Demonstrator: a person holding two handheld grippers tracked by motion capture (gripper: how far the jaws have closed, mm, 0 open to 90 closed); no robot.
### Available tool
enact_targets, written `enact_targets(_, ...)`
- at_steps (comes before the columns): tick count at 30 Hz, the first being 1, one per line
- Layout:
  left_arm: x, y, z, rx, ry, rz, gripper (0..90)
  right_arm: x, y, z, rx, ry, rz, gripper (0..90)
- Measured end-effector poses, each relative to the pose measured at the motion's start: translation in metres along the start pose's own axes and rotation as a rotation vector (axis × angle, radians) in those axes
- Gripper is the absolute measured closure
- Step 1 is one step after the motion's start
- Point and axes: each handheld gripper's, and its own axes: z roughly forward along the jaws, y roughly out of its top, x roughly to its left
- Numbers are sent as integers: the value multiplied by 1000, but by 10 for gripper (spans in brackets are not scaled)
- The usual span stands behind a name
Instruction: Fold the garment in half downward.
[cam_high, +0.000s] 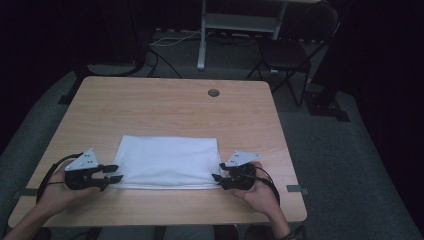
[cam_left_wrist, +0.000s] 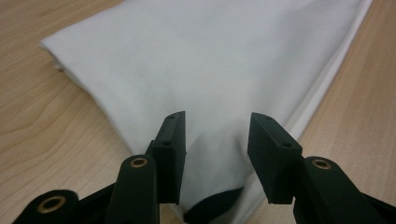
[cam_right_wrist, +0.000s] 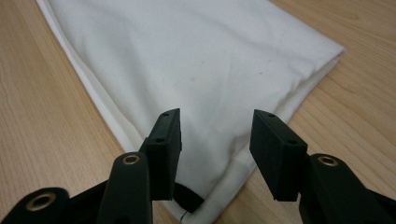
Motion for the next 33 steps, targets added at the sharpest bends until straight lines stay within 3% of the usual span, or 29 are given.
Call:
enact_targets(3,-5,-4,3,28,-4,11,567,0,-5,4,40,-6,-14,528)
enact_targets(7,-3,-7,4,18,-11,-10,551,0,-7,3,30,-16,-10,502)
enact_targets(12,0,-1,-3,-68,2,-43,482,2,2,-2,-23,-14,-1,412)
enact_targets(15,4,4,-6,-128,34,-102,352,4,12,-2,-63,-13,4,304)
enact_targets(22,10,15,-9,-192,32,-151,209,7,27,8,-86,-7,8,207)
enact_targets(27,15,18,-10,-226,27,-175,209,8,30,13,-92,-3,16,142)
enact_targets(33,19,20,-11,-232,41,-185,209,9,30,10,-98,-13,21,142)
